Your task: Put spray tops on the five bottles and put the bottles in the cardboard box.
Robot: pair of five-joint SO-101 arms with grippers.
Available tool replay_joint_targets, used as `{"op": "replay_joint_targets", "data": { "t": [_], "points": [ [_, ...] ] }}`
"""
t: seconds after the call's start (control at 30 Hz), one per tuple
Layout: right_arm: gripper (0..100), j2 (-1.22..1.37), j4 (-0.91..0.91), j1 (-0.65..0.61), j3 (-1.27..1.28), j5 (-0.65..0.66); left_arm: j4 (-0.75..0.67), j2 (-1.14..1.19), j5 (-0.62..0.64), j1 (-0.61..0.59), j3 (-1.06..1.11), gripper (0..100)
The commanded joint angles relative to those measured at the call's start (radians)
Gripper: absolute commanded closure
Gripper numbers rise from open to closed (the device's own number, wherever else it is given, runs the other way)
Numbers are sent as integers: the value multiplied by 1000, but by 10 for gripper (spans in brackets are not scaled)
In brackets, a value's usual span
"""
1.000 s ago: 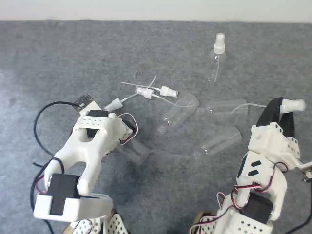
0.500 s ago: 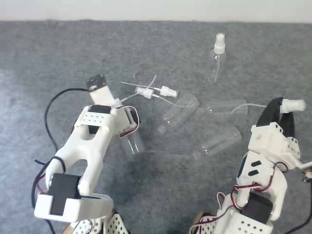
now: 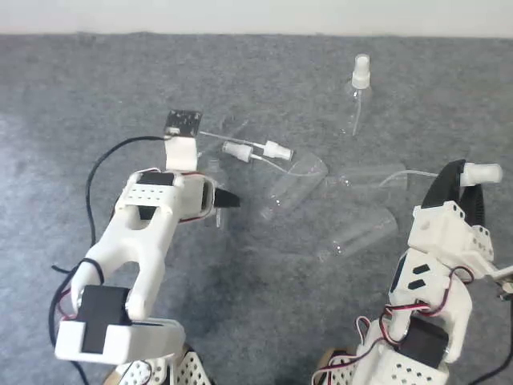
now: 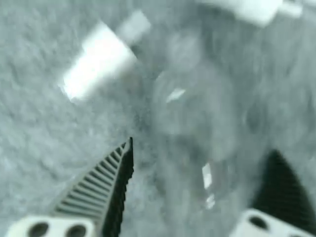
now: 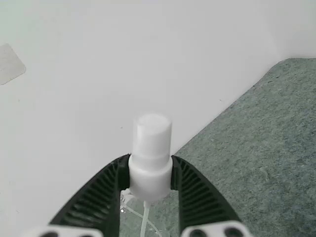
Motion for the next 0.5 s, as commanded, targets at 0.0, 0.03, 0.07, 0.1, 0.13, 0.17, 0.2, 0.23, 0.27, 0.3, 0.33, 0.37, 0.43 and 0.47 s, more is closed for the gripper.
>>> {"op": "replay_joint_targets", "data": {
  "t": [0.0, 0.03, 0.07, 0.1, 0.13, 0.17, 0.2, 0.23, 0.27, 0.3, 0.33, 0.37, 0.43, 0.47],
  "points": [
    [993, -12, -25, -15, -8, 0, 110, -54, -12, -12, -117, 521],
    [993, -12, -25, -15, -8, 0, 152, -54, -12, -12, -140, 521],
    [993, -12, -25, -15, -8, 0, 201, -52, -12, -9, -162, 521],
    [993, -12, -25, -15, -8, 0, 245, -49, -12, -3, -185, 521],
    [993, -12, -25, -15, -8, 0, 284, -48, -11, -3, -208, 521],
    [993, -12, -25, -15, -8, 0, 310, -46, 2, -2, -226, 521],
    [993, -12, -25, -15, -8, 0, 322, -46, 21, -2, -239, 521],
    [993, -12, -25, -15, -8, 0, 319, -44, 44, -2, -242, 521],
    [993, -12, -25, -15, -8, 0, 319, -43, 61, -2, -242, 521],
    [993, -12, -25, -15, -8, 0, 319, -43, 71, 0, -242, 521],
    [993, -12, -25, -15, -8, 0, 319, -41, 78, 11, -240, 521],
    [993, -12, -25, -15, -8, 0, 319, -35, 78, 21, -232, 521],
    [993, -12, -25, -15, -8, 0, 319, -5, 80, 40, -228, 521],
    [993, -12, -25, -15, -8, 0, 319, 18, 81, 51, -228, 521]
  ]
}}
